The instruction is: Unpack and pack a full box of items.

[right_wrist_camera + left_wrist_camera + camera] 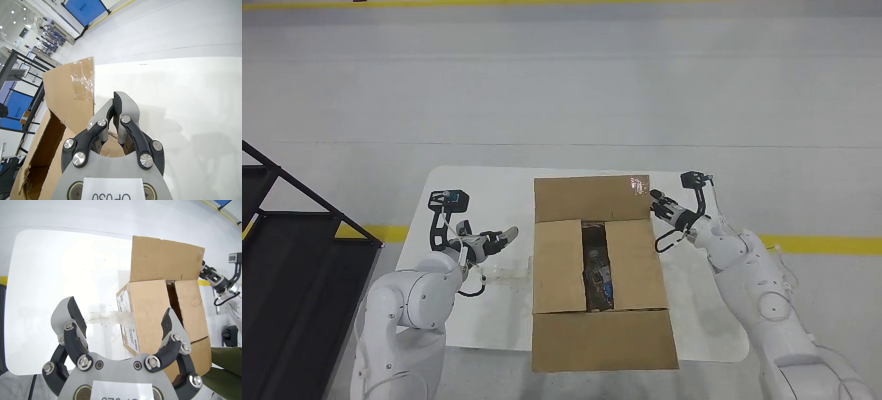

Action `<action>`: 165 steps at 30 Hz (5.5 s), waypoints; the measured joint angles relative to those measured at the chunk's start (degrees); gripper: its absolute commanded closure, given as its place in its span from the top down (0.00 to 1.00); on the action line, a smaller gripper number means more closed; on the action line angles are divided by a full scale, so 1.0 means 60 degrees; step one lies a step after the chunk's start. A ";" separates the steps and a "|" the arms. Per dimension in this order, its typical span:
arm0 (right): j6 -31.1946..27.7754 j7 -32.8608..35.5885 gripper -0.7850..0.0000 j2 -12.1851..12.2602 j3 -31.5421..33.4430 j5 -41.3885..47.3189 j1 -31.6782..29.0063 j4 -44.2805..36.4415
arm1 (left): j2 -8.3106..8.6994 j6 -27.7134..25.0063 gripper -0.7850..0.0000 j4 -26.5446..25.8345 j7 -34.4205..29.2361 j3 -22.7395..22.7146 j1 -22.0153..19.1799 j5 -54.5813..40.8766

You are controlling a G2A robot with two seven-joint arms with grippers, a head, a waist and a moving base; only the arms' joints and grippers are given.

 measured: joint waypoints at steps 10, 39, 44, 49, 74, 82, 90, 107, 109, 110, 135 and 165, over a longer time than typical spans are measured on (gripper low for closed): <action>-0.1678 0.0885 0.00 0.0276 0.0360 0.0853 -0.0295 -0.0501 | 0.0095 0.0038 1.00 -0.0052 0.0001 -0.0004 0.0026 -0.0086; -0.0620 0.0577 0.00 0.1093 0.0945 -0.1872 -0.3927 -0.6794 | 0.0531 -0.2842 1.00 -0.0748 -0.1082 -0.0994 0.0809 -0.0763; 0.0236 0.0192 0.00 0.1081 0.0800 -0.2288 -0.4221 -0.7273 | 0.0747 -0.4915 1.00 -0.1072 -0.0957 -0.1184 0.1761 0.0322; 0.0955 -0.0179 0.00 0.1034 0.0515 -0.2495 -0.4379 -0.7576 | 0.0888 -0.6467 1.00 -0.1064 -0.0166 -0.1172 0.3076 0.0766; 0.1706 -0.0075 0.00 0.1028 -0.0202 -0.2951 -0.4412 -0.7734 | 0.1067 -0.7070 1.00 -0.0571 0.1863 -0.0138 0.4244 0.2956; 0.1721 -0.0101 0.00 0.1040 -0.0274 -0.2874 -0.4395 -0.7692 | 0.1142 -0.7287 1.00 -0.0330 0.2494 0.0767 0.4267 0.3512; 0.1747 -0.0119 0.00 0.1054 -0.0322 -0.2777 -0.4387 -0.7639 | 0.1186 -0.6784 1.00 -0.0529 0.2585 0.0886 0.4091 0.2817; 0.1912 -0.0484 0.00 0.1128 0.0206 -0.2038 -0.4260 -0.8356 | 0.1244 -0.4792 1.00 -0.0605 0.2485 0.0924 0.2939 0.2058; 0.2039 -0.0637 0.00 0.1163 0.0424 -0.2174 -0.4302 -0.8600 | 0.1228 -0.4462 1.00 -0.0446 0.2538 0.1111 0.2672 0.2189; 0.2124 -0.0725 0.00 0.1178 0.0534 -0.2242 -0.4333 -0.8703 | 0.1224 -0.4359 1.00 -0.0371 0.2565 0.1189 0.2569 0.2237; 0.2257 -0.1883 0.00 0.1177 -0.0997 -0.6210 -0.5414 -0.8839 | 0.1275 -0.3524 1.00 0.0698 0.2528 0.2026 0.1794 0.3232; 0.1939 -0.1810 0.00 0.1145 -0.1166 -0.5624 -0.5037 -0.8266 | 0.1337 -0.2220 1.00 0.1459 0.3213 0.1749 0.1915 0.3853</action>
